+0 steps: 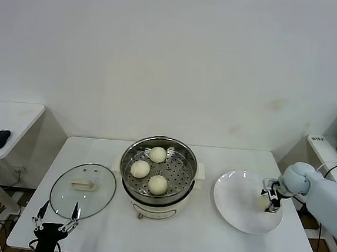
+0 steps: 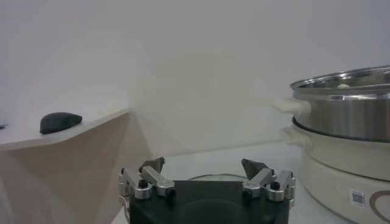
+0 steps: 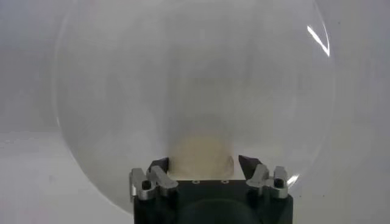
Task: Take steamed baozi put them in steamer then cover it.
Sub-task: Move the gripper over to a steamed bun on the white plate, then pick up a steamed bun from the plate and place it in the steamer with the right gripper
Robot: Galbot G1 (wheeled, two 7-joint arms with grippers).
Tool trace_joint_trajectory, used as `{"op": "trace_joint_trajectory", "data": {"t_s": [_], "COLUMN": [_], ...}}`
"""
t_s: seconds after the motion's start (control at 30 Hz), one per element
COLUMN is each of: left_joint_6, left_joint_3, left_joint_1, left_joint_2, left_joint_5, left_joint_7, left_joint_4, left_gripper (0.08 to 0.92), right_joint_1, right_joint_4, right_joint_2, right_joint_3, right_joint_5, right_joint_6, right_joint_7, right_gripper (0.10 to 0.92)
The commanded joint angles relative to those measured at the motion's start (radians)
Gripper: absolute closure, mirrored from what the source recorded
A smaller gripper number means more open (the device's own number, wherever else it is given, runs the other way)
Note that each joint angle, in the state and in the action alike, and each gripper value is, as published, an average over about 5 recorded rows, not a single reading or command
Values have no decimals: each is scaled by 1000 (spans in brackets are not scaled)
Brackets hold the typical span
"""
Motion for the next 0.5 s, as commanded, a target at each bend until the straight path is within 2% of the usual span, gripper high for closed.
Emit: {"op": "trace_joint_trajectory", "data": {"t_s": [0.03, 0.27, 0.5], "left_joint_6": [1, 3, 3], "left_joint_3": [-3, -3, -5], "left_joint_1": [1, -6, -10], "left_joint_2": [2, 2, 8], "left_joint_5": [-3, -3, -5], "left_joint_7": [1, 0, 0], "left_joint_4": [0, -2, -5], "left_gripper": [177, 177, 177], "right_joint_1": [54, 280, 601], "right_joint_4": [18, 150, 272], "right_joint_2": [0, -41, -19], "right_joint_3": [-38, -193, -420], "right_joint_5": [17, 145, 338], "right_joint_6": [-19, -79, -130], "right_joint_7": [-27, -65, -70], "right_gripper": [385, 412, 422]}}
